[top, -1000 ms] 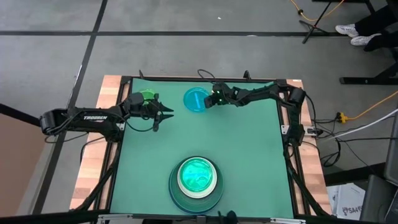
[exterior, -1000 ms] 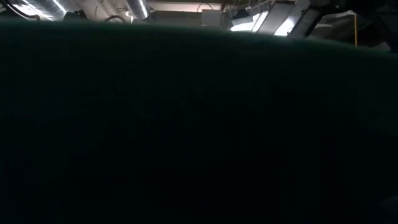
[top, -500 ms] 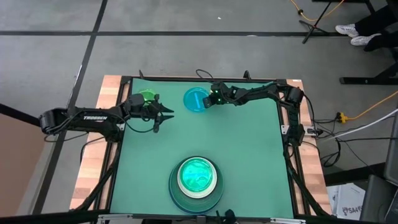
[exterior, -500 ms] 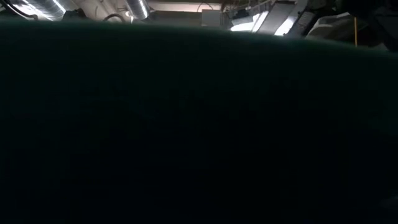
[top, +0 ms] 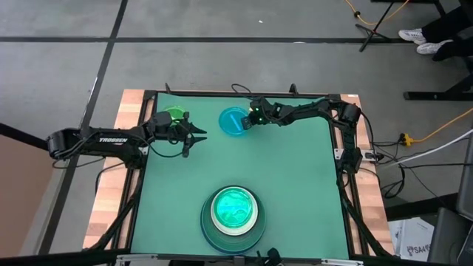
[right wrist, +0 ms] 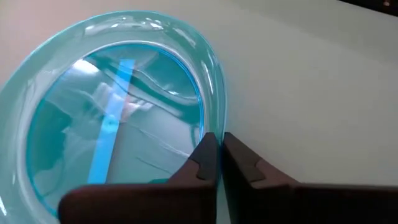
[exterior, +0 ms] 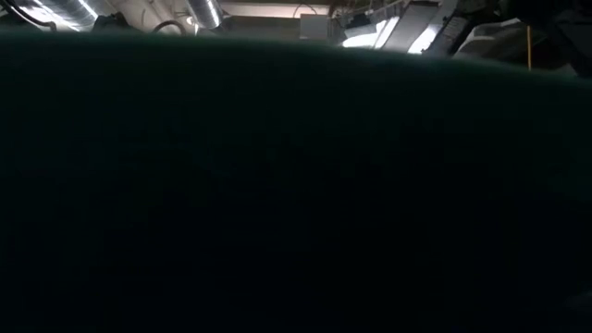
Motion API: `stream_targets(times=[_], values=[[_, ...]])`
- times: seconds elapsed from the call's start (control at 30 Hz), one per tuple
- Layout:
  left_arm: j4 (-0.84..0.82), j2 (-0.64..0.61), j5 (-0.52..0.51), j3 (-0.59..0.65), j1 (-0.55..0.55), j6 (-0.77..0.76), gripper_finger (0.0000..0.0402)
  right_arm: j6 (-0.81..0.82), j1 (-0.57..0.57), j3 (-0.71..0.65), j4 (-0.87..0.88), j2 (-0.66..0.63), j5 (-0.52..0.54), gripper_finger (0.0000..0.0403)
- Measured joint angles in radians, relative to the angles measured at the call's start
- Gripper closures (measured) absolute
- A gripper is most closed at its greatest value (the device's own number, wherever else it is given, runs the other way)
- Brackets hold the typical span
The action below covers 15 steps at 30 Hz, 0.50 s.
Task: Stack plastic plates
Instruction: Stack the light blue plate on top of the light blue plate
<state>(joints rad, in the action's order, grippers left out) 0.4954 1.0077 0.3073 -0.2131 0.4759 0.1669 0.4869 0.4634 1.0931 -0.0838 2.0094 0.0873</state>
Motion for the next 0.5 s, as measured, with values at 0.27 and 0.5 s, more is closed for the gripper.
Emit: stream_targets(times=[0.27,0.5], values=[[-0.016,0.0,0.0,0.0,0.0,-0.008,0.0298,-0.033,0.001,-0.003,0.056,-0.024,-0.046,0.0401],[-0.035,0.0,-0.001,0.0,-0.021,-0.008,0.0298,-0.041,-0.016,-0.035,0.064,-0.075,-0.092,0.0402]])
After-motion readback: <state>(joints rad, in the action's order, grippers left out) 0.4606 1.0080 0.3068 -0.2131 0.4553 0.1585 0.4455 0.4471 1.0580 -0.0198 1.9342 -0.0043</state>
